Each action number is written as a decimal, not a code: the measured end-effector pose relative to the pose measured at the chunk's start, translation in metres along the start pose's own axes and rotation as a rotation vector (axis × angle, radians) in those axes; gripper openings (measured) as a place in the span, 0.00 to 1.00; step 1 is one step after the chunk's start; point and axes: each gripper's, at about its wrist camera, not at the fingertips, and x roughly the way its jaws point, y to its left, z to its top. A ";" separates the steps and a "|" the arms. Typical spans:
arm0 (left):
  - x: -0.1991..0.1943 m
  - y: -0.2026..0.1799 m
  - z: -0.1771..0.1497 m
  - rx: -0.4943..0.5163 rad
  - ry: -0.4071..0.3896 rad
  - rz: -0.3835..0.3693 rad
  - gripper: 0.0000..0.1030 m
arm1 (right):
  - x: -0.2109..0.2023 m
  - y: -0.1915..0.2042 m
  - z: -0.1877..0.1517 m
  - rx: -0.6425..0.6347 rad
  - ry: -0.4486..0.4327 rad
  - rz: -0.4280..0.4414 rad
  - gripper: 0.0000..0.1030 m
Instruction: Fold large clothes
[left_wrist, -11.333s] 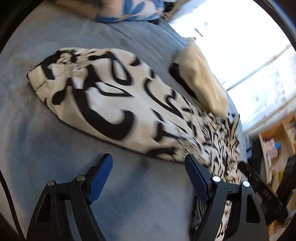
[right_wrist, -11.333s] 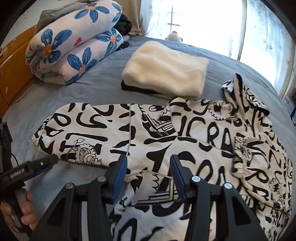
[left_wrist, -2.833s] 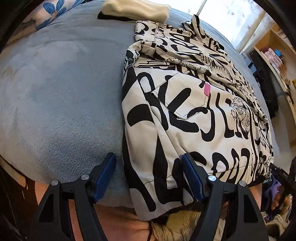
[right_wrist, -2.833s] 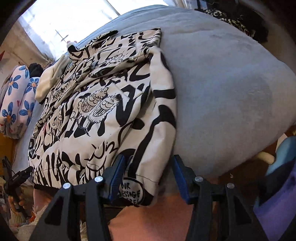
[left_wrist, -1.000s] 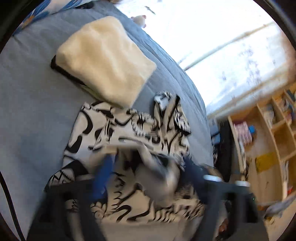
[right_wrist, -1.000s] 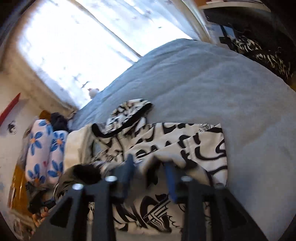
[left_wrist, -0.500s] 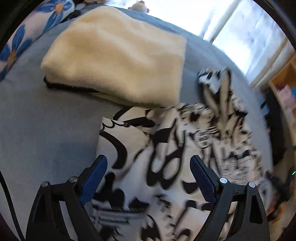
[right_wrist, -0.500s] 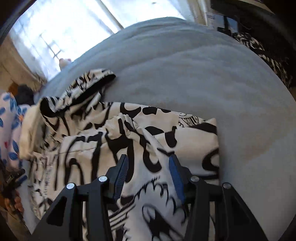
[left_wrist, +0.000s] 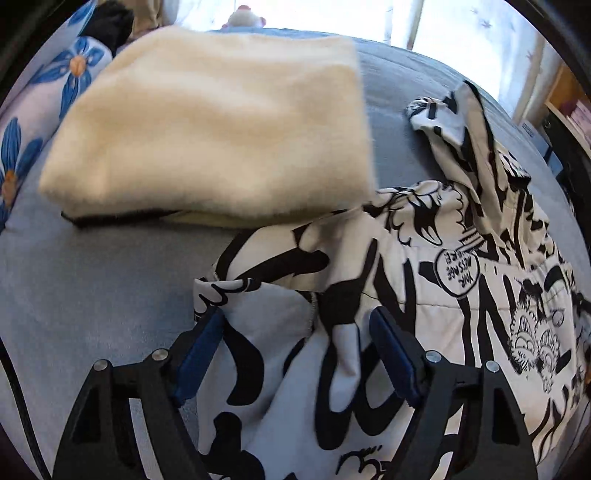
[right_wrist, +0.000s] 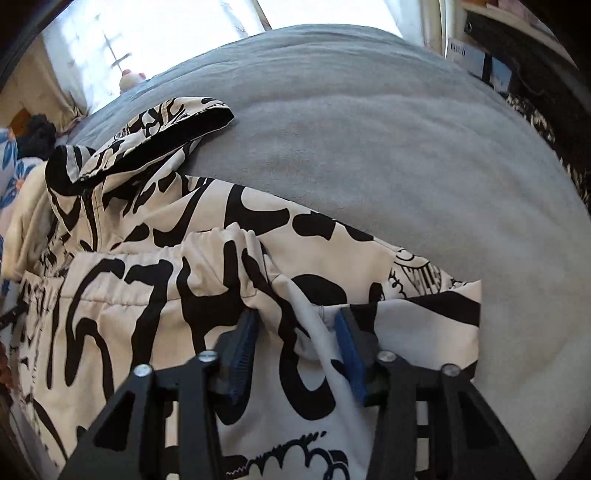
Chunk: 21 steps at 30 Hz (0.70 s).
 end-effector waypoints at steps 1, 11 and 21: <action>-0.002 -0.003 -0.001 0.016 -0.009 0.013 0.70 | -0.002 0.001 -0.002 -0.009 -0.012 -0.011 0.23; -0.033 -0.054 -0.020 0.185 -0.183 0.224 0.04 | -0.037 0.019 -0.014 -0.043 -0.170 -0.085 0.03; -0.047 -0.021 0.007 0.006 -0.278 0.201 0.00 | -0.042 0.021 0.010 0.028 -0.267 -0.084 0.03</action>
